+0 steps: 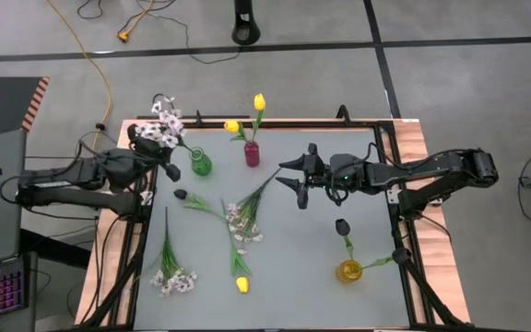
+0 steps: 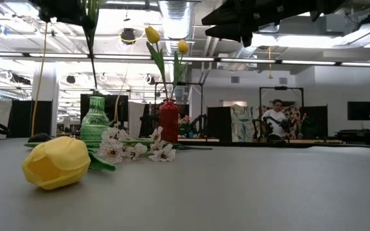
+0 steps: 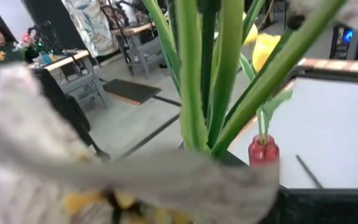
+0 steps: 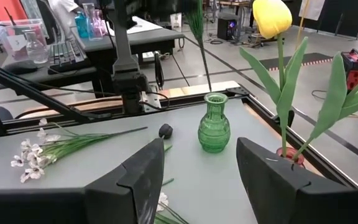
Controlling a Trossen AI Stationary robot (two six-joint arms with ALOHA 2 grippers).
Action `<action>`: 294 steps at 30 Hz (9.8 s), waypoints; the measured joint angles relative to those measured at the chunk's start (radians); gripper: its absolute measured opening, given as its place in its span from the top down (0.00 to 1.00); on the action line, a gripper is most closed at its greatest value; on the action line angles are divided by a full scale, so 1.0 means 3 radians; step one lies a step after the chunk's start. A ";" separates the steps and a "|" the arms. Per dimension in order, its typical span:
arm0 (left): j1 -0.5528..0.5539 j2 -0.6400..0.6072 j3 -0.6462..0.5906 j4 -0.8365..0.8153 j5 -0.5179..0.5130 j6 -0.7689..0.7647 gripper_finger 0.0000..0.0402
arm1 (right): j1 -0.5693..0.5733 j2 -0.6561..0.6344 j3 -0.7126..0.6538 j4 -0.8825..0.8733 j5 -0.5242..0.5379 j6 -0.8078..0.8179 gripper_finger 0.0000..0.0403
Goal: Sort flowers into vase by color
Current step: Put the top white flowers into the green vase
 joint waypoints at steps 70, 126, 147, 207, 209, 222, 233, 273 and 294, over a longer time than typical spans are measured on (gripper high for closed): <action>0.0618 -0.0110 -0.0018 -0.1199 0.2326 -0.1127 0.54 | 0.0001 0.0534 0.0654 -0.0479 -0.0362 -0.0505 0.49; 0.0212 -0.0069 -0.0711 -0.0273 0.2296 -0.1174 0.54 | -0.0389 0.2784 0.2519 -0.2863 -0.0535 -0.2167 0.49; 0.0212 -0.0069 -0.0711 -0.0271 0.2291 -0.1196 0.54 | -0.0382 0.2977 0.2533 -0.3142 -0.0633 -0.2182 0.75; 0.0214 0.0093 -0.0711 0.0639 0.2279 -0.0774 0.54 | -0.0121 0.0569 0.2518 -0.3195 -0.0081 -0.1218 0.93; 0.0213 0.0197 -0.0711 0.0799 0.2279 -0.0695 0.54 | -0.0131 0.0595 0.2519 -0.3023 -0.0080 -0.1063 0.92; 0.0162 0.1040 -0.0710 0.2543 0.2278 -0.0081 0.54 | -0.0131 0.0876 0.2522 -0.2440 -0.0083 -0.0635 0.92; 0.0123 0.1357 -0.0710 0.3171 0.1970 0.0010 0.54 | -0.0084 0.1235 0.2519 -0.2045 -0.0086 -0.0584 0.92; 0.0122 0.1345 -0.0710 0.3277 0.2041 -0.0015 0.86 | 0.0006 0.1578 0.2519 -0.1524 -0.0098 -0.0584 0.89; 0.0125 0.0909 -0.0330 0.1879 0.1611 -0.0009 0.99 | 0.0008 0.1577 0.2519 -0.1945 -0.0089 -0.0581 0.58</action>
